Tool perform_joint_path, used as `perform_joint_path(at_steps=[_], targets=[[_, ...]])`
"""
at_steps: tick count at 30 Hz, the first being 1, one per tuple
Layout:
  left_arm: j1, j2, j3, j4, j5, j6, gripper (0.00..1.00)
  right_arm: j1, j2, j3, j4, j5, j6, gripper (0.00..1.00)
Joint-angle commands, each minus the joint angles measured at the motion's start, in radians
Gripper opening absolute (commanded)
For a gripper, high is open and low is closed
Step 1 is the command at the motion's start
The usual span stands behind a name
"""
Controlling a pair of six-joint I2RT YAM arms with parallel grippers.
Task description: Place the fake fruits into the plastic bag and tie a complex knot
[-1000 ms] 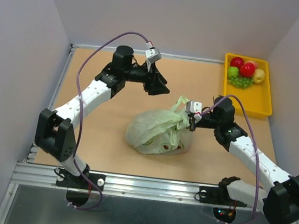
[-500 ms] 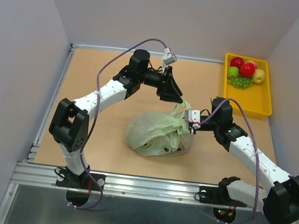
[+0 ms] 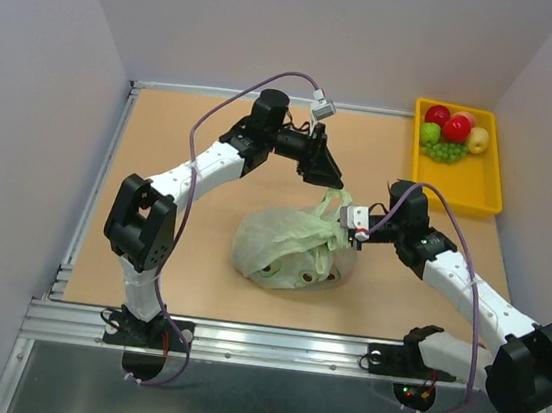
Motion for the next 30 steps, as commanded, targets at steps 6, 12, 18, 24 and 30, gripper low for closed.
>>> perform_joint_path(at_steps=[6,12,18,24,30], targets=[[0.001,-0.007,0.154,-0.310,0.027,0.266,0.57,0.007,-0.023,0.026,-0.012,0.003,-0.026,0.00],[-0.022,0.010,0.200,-0.486,0.014,0.411,0.59,0.007,-0.020,0.022,-0.018,0.003,-0.037,0.00],[-0.036,0.028,0.227,-0.550,-0.039,0.465,0.66,0.007,-0.018,0.033,-0.025,0.004,-0.040,0.00],[-0.034,0.039,0.250,-0.578,-0.035,0.497,0.32,0.007,-0.023,0.026,-0.032,0.012,-0.038,0.00],[0.039,-0.070,0.177,-0.404,0.004,0.376,0.08,0.006,-0.032,0.007,-0.033,0.053,0.050,0.00]])
